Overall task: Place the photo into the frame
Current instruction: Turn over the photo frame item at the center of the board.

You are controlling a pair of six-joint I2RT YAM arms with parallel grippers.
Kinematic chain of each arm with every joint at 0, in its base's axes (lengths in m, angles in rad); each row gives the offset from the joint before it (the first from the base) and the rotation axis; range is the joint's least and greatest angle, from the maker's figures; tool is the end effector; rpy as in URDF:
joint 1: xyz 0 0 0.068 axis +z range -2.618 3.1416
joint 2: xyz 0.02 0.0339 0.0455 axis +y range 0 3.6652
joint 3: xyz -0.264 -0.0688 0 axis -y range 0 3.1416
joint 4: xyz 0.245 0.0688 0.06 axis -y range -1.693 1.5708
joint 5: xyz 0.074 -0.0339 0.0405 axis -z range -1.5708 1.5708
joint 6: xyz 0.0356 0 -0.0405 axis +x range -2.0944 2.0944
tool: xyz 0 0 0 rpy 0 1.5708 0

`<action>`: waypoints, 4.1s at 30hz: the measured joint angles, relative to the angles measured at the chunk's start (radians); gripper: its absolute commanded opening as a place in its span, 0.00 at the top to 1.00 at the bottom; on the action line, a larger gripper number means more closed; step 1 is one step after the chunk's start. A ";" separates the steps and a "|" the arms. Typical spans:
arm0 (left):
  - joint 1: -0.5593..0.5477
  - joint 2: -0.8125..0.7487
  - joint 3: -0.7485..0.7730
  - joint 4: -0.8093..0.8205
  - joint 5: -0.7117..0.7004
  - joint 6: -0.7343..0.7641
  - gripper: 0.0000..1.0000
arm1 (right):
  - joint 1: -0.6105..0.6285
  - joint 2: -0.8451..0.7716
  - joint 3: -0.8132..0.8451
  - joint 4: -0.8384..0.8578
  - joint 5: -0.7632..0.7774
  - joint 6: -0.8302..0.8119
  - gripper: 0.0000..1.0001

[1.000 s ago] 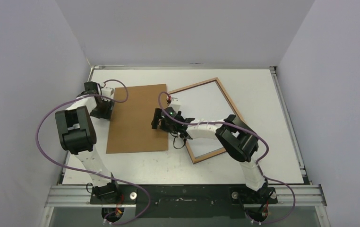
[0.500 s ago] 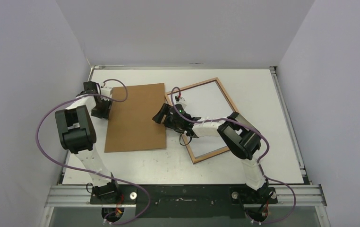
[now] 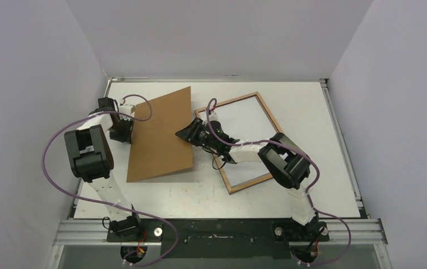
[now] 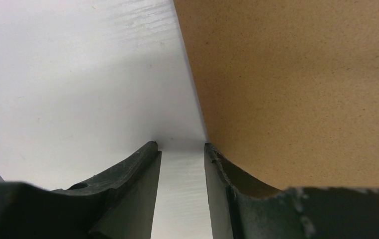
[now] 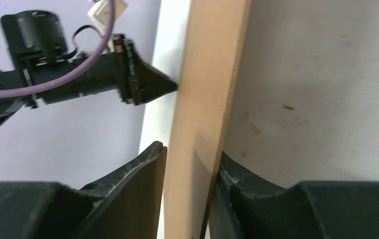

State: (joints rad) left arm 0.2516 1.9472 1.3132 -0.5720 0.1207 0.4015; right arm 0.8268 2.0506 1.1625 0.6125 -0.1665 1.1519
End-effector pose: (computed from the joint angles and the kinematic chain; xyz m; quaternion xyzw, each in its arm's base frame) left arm 0.3778 0.0927 0.1601 0.0844 0.9780 0.0019 0.1905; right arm 0.2990 0.3336 0.1658 0.0791 0.7924 0.5388 0.2748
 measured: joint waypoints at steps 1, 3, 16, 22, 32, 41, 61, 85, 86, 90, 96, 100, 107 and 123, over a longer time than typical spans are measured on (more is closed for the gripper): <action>-0.002 0.000 0.000 -0.007 0.013 -0.002 0.63 | 0.002 0.000 0.002 0.016 -0.012 0.000 0.70; -0.004 0.000 0.000 -0.011 0.018 -0.002 0.63 | 0.004 0.000 0.011 0.029 -0.036 -0.003 0.79; 0.048 -0.002 0.266 -0.323 0.246 -0.060 0.27 | 0.002 -0.172 0.100 -0.256 -0.101 -0.350 0.95; 0.107 -0.051 0.521 -0.463 0.372 -0.117 0.21 | -0.008 -0.364 0.160 -0.423 -0.118 -0.637 0.95; 0.171 -0.145 0.824 -0.597 0.512 -0.224 0.03 | -0.041 -0.542 0.195 -0.613 -0.074 -0.941 0.95; 0.194 -0.154 0.921 -0.658 0.607 -0.343 0.04 | 0.042 -0.637 0.216 -0.676 0.155 -1.141 0.95; -0.122 -0.772 0.377 0.053 0.769 -0.951 0.03 | 0.432 -0.269 0.388 -0.185 1.005 -1.805 0.95; -0.119 -0.792 0.270 0.023 0.608 -0.935 0.51 | 0.602 0.121 0.677 0.521 1.234 -2.630 0.95; -0.119 -0.793 0.266 0.022 0.606 -0.934 0.54 | 0.603 0.134 0.693 0.521 1.241 -2.637 0.95; -0.121 -0.796 0.251 0.016 0.601 -0.921 0.76 | 0.605 0.196 0.781 0.507 1.262 -2.652 0.95; -0.121 -0.798 0.240 -0.006 0.548 -0.908 1.00 | 0.607 0.238 0.865 0.437 1.281 -2.636 0.83; -0.124 -0.799 0.240 -0.047 0.531 -0.900 1.00 | 0.613 0.241 0.865 0.372 1.252 -2.590 0.42; -0.140 -0.772 0.258 -0.114 0.533 -0.814 1.00 | 0.633 0.143 0.771 0.152 1.173 -2.376 0.18; -0.136 -0.724 0.281 -0.053 0.674 -0.812 1.00 | -0.211 -0.540 0.571 -0.714 -0.114 -1.190 0.23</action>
State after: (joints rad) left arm 0.1154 1.2232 1.5944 -0.6247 0.7952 -0.4103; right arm 0.6155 1.5108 1.7340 -0.1017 -0.2810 -0.0380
